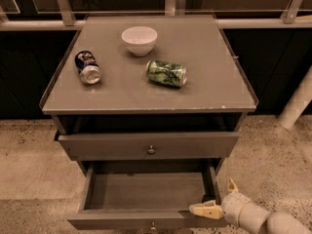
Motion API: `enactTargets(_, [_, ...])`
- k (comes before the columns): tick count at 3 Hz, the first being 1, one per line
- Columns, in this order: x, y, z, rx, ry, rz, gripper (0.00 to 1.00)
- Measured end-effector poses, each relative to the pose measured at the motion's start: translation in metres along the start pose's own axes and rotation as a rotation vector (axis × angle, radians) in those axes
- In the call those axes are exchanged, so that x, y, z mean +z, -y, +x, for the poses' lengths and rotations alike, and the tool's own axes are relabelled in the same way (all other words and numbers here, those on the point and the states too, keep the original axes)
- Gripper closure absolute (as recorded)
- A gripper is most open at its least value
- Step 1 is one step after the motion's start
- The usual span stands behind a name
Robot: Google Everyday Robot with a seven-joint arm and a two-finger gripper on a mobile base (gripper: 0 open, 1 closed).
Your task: Open middle drawer
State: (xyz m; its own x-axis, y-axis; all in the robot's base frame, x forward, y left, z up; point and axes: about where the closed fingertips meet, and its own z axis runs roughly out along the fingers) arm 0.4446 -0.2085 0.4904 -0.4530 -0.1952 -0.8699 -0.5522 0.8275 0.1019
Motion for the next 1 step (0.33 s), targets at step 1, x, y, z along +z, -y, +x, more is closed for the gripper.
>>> enactTargets(1, [0.0, 0.0, 0.0, 0.0, 0.0, 0.0, 0.0])
